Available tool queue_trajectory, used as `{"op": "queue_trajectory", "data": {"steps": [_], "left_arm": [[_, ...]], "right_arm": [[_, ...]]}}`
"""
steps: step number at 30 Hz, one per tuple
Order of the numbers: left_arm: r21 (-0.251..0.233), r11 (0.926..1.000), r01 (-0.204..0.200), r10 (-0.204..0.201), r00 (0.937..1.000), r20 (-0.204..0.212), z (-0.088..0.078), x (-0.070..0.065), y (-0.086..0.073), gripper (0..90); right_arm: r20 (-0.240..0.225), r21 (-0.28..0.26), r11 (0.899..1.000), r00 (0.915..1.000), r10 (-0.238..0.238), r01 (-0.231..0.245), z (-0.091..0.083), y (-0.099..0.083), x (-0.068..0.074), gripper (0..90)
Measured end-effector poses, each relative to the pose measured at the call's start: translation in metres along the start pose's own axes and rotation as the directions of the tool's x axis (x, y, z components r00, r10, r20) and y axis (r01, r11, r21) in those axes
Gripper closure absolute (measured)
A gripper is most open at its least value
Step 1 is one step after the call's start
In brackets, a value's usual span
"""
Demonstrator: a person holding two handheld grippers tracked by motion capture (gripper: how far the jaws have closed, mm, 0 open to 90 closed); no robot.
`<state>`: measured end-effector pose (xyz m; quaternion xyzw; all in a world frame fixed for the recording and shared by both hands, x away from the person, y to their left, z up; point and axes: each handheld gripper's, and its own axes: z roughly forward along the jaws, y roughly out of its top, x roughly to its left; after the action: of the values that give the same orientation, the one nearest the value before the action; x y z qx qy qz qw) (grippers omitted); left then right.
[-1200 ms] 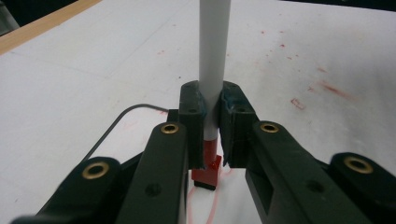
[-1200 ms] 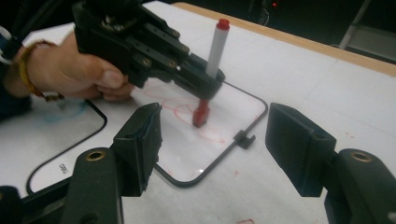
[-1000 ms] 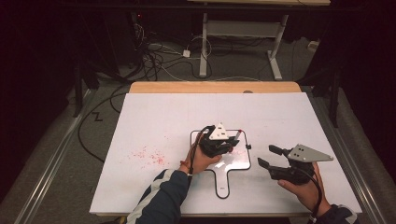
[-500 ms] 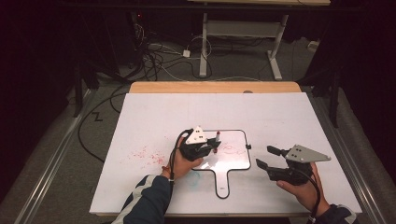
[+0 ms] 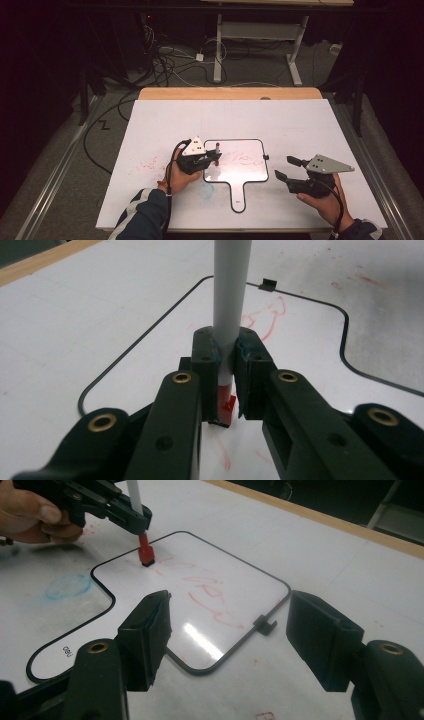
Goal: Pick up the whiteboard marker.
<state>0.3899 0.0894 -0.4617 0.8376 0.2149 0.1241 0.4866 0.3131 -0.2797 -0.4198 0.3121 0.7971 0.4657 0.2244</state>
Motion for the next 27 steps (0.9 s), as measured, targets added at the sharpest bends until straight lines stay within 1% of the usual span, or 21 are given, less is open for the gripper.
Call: {"op": "queue_trajectory", "data": {"steps": [3, 5, 6, 10, 11, 13, 16, 18, 19, 20, 21, 22, 23, 25, 26, 27], "left_arm": [[0.014, 0.9999, -0.001, 0.001, 0.9999, -0.013, -0.010, 0.001, -0.004, 79.2], [0.004, 0.9998, 0.020, -0.020, 0.9997, -0.012, -0.018, 0.002, -0.011, 79.1], [0.004, 0.9998, 0.020, -0.020, 0.9997, -0.012, -0.018, 0.002, -0.011, 79.2], [-0.003, 0.9998, 0.020, -0.020, 0.9996, -0.017, -0.027, -0.001, -0.017, 79.1], [-0.003, 0.9998, 0.020, -0.020, 0.9996, -0.017, -0.027, -0.001, -0.017, 79.1], [-0.012, 0.9996, 0.026, -0.027, 0.9995, -0.017, -0.027, 0.000, -0.019, 79.1], [-0.025, 0.9993, 0.028, -0.029, 0.9994, -0.020, -0.020, -0.001, -0.016, 79.2], [-0.029, 0.9994, 0.018, -0.019, 0.9996, -0.020, -0.012, -0.003, -0.012, 79.2], [-0.033, 0.9994, 0.014, -0.015, 0.9998, -0.013, -0.008, -0.004, -0.010, 79.2], [-0.036, 0.9993, 0.006, -0.006, 1.0000, -0.004, 0.000, -0.008, -0.005, 79.2], [-0.036, 0.9993, 0.006, -0.006, 1.0000, -0.004, 0.000, -0.008, -0.005, 79.2], [-0.032, 0.9995, -0.004, 0.004, 1.0000, -0.002, 0.004, -0.009, -0.003, 79.2], [-0.031, 0.9994, -0.014, 0.014, 0.9999, 0.009, 0.014, -0.011, 0.005, 79.1], [-0.027, 0.9993, -0.025, 0.025, 0.9994, 0.023, 0.027, -0.014, 0.013, 79.1], [-0.027, 0.9993, -0.025, 0.025, 0.9994, 0.023, 0.027, -0.014, 0.013, 79.1], [-0.025, 0.9993, -0.029, 0.030, 0.9988, 0.038, 0.034, -0.016, 0.018, 79.1]], "right_arm": [[0.002, 0.003, 1.000, 1.0000, -0.001, 0.001, 0.000, 0.000, 0.000, 34.8], [0.001, 0.002, 1.000, 1.0000, 0.000, 0.000, 0.000, 0.000, 0.000, 34.7], [0.001, 0.002, 1.000, 1.0000, 0.000, 0.000, 0.000, 0.000, 0.000, 34.7], [0.001, -0.001, 1.000, 1.0000, -0.005, 0.005, 0.001, 0.001, 0.000, 34.7], [0.000, 0.002, 1.000, 1.0000, 0.001, -0.001, 0.001, 0.000, 0.001, 34.6], [-0.001, 0.004, 1.000, 1.0000, -0.002, 0.002, 0.001, 0.000, 0.001, 34.6], [-0.006, 0.010, 1.000, 0.9999, -0.011, 0.011, 0.003, 0.000, 0.002, 34.6], [-0.013, 0.008, 1.000, 0.9999, -0.010, 0.010, 0.003, 0.001, 0.002, 34.6], [-0.012, 0.007, 1.000, 0.9999, -0.012, 0.012, 0.003, 0.001, 0.002, 34.6], [-0.012, 0.007, 1.000, 0.9999, -0.012, 0.012, 0.003, 0.001, 0.002, 34.5], [-0.013, 0.007, 1.000, 0.9999, -0.007, 0.007, 0.004, 0.001, 0.002, 34.3], [-0.015, 0.008, 1.000, 0.9998, -0.010, 0.011, 0.004, 0.001, 0.002, 34.3], [-0.013, 0.011, 1.000, 0.9999, -0.010, 0.010, 0.005, 0.000, 0.002, 34.3], [-0.019, 0.009, 1.000, 0.9998, -0.007, 0.008, 0.005, 0.000, 0.001, 34.2], [-0.017, 0.011, 1.000, 0.9998, -0.006, 0.007, 0.005, 0.000, 0.001, 34.2], [-0.013, 0.009, 1.000, 0.9999, -0.006, 0.006, 0.004, 0.000, 0.000, 34.2]]}}
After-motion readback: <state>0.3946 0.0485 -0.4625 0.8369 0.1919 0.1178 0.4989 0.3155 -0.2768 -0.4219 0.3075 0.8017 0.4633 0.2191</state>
